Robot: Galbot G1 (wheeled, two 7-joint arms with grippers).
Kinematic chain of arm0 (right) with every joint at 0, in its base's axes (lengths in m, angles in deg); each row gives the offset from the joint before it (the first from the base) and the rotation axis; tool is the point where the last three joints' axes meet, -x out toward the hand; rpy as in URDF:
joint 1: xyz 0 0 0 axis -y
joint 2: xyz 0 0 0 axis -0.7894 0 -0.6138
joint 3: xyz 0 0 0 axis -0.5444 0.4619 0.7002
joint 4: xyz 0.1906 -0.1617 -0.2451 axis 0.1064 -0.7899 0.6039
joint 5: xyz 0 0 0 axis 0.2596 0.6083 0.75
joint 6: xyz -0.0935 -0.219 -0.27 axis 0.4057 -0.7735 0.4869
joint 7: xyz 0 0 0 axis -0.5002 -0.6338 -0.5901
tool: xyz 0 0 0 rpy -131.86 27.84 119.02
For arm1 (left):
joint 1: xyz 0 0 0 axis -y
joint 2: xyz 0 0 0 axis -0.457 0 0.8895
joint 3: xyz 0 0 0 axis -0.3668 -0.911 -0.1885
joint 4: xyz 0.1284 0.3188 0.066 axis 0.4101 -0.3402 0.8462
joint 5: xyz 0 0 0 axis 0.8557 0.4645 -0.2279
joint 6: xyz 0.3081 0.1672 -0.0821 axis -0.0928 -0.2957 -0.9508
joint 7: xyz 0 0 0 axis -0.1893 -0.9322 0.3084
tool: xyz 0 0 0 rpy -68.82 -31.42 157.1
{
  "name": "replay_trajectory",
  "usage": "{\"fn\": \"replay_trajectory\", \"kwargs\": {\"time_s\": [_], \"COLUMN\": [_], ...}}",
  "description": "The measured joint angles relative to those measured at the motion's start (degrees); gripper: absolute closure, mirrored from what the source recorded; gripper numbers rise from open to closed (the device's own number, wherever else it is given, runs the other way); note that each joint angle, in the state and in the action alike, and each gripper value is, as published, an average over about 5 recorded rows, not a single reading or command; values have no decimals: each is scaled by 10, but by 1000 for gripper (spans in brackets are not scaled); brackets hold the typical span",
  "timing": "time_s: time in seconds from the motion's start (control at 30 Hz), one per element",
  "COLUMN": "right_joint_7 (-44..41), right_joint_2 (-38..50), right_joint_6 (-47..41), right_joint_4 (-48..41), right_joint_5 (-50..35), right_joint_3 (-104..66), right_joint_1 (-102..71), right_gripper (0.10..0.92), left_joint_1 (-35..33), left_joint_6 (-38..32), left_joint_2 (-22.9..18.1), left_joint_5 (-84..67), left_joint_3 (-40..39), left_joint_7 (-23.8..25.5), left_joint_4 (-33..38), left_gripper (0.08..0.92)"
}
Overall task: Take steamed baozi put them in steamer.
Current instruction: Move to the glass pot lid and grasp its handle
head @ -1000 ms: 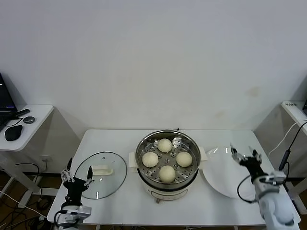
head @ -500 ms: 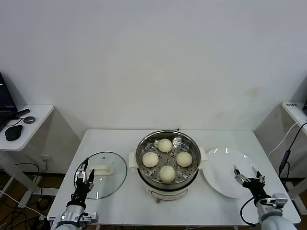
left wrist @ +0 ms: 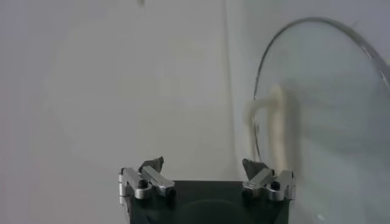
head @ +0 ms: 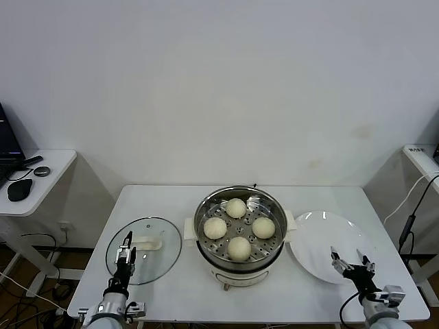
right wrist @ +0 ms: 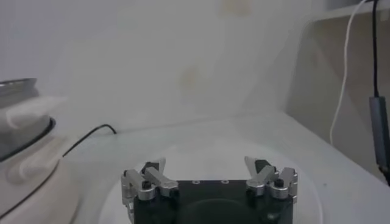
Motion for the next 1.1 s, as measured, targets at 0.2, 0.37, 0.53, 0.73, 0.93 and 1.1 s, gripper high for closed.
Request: {"fn": "replay_trajectory", "kwargs": {"time_s": [0.2, 0.37, 0.53, 0.73, 0.93, 1.1], "right_joint_7": [0, 0, 0, 0, 0, 0], "right_joint_2": [0, -2, -3, -3, -4, -7], "right_joint_6": [0, 1, 2, 3, 4, 4], "right_joint_4": [-4, -10, -13, -16, -18, -18], "right_joint_5": [1, 3, 3, 2, 3, 3], "right_joint_3": [-1, 0, 0, -4, -6, -6], "right_joint_1": [0, 3, 4, 3, 2, 1], "right_gripper": [203, 203, 203, 203, 203, 203], "left_joint_1": [21, 42, 66, 93, 113, 127], "left_joint_6": [6, 10, 12, 15, 18, 21], "left_joint_2": [-2, -9, -15, -13, -10, -11], "left_joint_5": [1, 5, 7, 6, 1, -8], "left_joint_3": [-11, -18, -22, -21, -20, -18], "left_joint_7": [1, 3, 3, 3, 3, 2], "left_joint_4": [-25, -46, -69, -95, -120, -137], "left_gripper": [177, 177, 177, 177, 177, 177]}}
